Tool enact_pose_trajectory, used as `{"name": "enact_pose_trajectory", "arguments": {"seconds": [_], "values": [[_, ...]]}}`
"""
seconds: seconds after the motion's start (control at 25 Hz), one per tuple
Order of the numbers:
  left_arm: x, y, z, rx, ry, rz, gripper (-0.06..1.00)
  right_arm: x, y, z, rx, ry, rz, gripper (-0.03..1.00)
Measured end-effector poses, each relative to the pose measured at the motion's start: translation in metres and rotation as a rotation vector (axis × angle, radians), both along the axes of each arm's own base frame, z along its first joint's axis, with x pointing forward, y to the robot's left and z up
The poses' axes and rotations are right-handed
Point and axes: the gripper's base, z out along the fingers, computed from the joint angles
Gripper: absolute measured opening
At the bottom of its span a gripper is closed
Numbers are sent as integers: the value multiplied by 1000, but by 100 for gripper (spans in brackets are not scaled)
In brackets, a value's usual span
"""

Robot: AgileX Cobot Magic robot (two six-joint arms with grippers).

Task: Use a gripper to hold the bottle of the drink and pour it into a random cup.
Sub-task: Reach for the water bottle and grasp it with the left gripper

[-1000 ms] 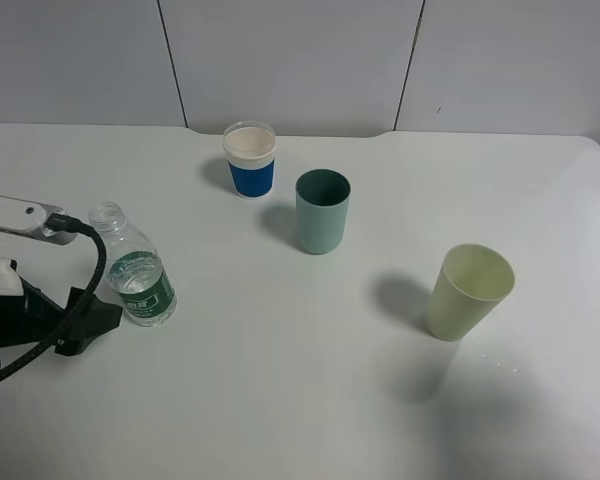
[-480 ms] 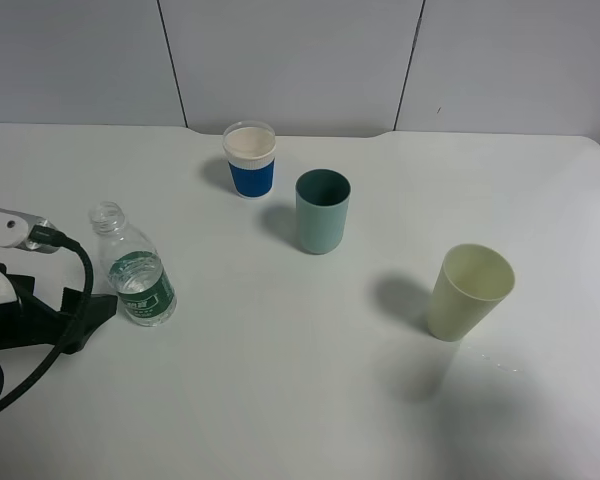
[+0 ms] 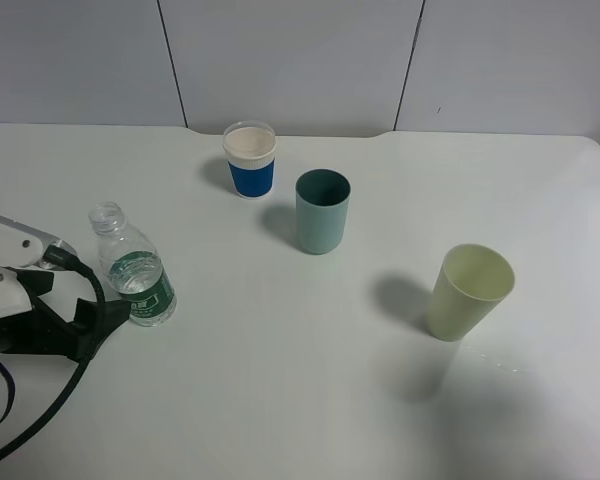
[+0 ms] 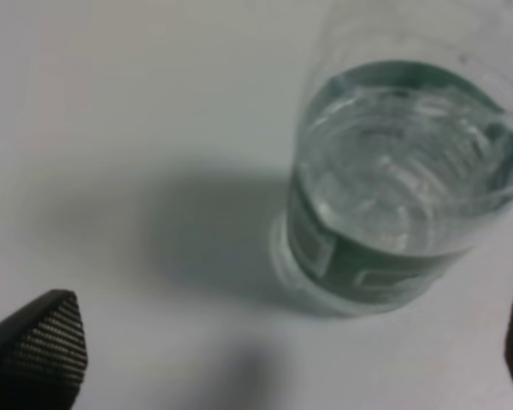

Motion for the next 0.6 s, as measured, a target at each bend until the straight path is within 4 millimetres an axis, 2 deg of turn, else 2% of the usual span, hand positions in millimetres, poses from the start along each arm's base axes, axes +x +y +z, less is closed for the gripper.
{"name": "enact_pose_trajectory", "arguments": {"seconds": [0.32, 0.6], "values": [[12, -14, -8, -55, -81, -113, 100, 0, 0, 0, 0, 0, 0, 63], [19, -21, -27, -109, -63, -122, 100, 0, 0, 0, 0, 0, 0, 63]]}}
